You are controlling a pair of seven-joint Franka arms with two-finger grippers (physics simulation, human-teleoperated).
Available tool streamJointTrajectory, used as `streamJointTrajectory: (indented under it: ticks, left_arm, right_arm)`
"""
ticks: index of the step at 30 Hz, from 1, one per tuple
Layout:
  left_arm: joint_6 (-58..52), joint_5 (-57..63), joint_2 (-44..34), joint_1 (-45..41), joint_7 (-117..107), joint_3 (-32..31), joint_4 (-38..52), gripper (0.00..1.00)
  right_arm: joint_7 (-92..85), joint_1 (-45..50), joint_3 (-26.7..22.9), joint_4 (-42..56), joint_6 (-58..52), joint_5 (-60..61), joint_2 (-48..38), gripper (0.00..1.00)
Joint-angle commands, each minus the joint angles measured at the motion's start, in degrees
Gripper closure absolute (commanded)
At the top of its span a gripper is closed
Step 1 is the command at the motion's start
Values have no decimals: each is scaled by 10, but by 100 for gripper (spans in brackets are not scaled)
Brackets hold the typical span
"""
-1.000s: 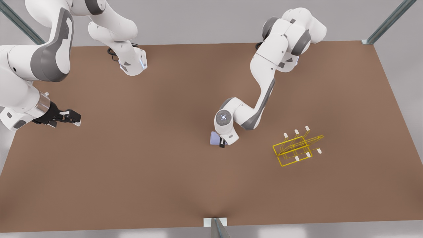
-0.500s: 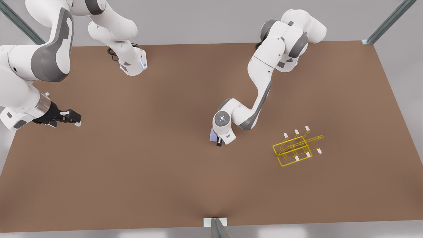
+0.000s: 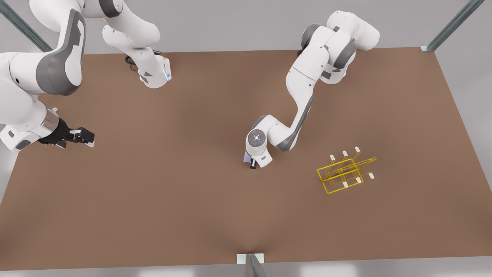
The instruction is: Place the cup on the cup holder
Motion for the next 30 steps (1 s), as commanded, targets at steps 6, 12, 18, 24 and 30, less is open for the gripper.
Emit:
streamJointTrajectory:
  ticks: [6,12,18,24,30]
  left_arm:
    - [-31,9,-36,1,1,8,6,20]
    - [-156,92,-74,2,86,115,33,21]
    - [-428,307,-156,-3,115,128,65,21]
    - [-523,513,-204,-66,55,129,27,21]
    - [-505,591,-197,-70,64,128,23,27]
  right_arm:
    - [1,0,0,0,0,1,-1,0]
    - [1,0,0,0,0,1,-1,0]
    - [1,0,0,0,0,1,-1,0]
    - [1,0,0,1,0,1,-1,0]
    - [1,-1,0,1,0,1,-1,0]
